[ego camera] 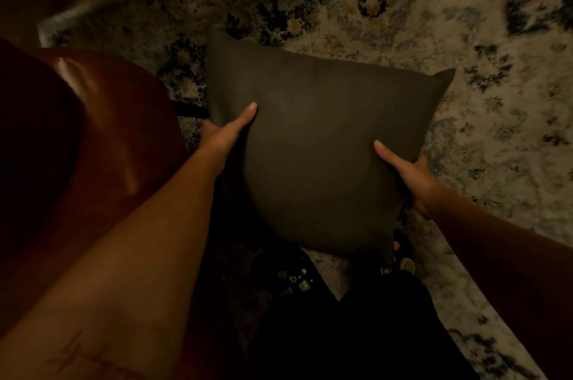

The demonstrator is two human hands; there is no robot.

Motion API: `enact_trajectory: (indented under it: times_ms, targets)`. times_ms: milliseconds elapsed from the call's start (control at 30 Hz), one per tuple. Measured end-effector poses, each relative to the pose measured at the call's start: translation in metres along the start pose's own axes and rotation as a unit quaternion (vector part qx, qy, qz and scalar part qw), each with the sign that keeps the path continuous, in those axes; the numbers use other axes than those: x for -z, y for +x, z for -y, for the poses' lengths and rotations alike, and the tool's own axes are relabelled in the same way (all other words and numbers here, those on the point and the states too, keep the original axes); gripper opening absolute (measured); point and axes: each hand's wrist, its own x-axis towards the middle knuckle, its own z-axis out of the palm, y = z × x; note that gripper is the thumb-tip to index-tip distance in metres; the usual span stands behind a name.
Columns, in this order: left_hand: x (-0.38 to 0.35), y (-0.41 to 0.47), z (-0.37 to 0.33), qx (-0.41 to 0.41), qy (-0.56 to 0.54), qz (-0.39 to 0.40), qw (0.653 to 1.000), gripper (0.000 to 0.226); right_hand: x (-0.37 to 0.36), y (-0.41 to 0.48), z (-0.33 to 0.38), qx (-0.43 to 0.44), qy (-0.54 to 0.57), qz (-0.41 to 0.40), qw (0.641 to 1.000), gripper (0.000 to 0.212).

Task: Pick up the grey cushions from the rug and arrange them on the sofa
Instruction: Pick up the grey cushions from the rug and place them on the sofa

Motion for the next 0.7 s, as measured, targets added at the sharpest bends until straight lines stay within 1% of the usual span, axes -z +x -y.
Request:
enact_trajectory:
  times_ms: [100,133,200,300,433,600,700]
  targets:
    - [-0.001,-0.016,-0.003,-0.009,-0.003,0.003,1.000,0.106,0.003,-0.010,0.004,-0.003,0.007,-0.015,1.000,0.124]
    - [-0.003,-0.022,-0.005,-0.015,-0.002,0.007,1.000,0.110,0.007,-0.014,0.007,0.007,0.011,-0.022,1.000,0.126]
    - [-0.006,-0.035,-0.011,-0.016,-0.005,0.025,1.000,0.117,0.016,-0.025,0.017,0.025,0.012,-0.035,0.999,0.123]
    - [-0.015,-0.060,-0.025,-0.025,0.002,0.038,0.999,0.107,0.035,-0.044,0.038,0.072,0.007,-0.048,0.996,0.112]
    - [-0.026,-0.104,-0.055,-0.043,-0.003,0.065,0.997,0.110,0.063,-0.079,0.075,0.100,0.004,-0.057,0.993,0.109]
    - [-0.025,-0.170,-0.098,-0.063,-0.028,0.083,0.994,0.110,0.091,-0.136,0.126,0.124,0.011,-0.072,0.990,0.124]
    - [-0.016,-0.212,-0.121,-0.069,-0.048,0.086,0.993,0.104,0.100,-0.175,0.153,0.151,0.019,-0.056,0.987,0.122]
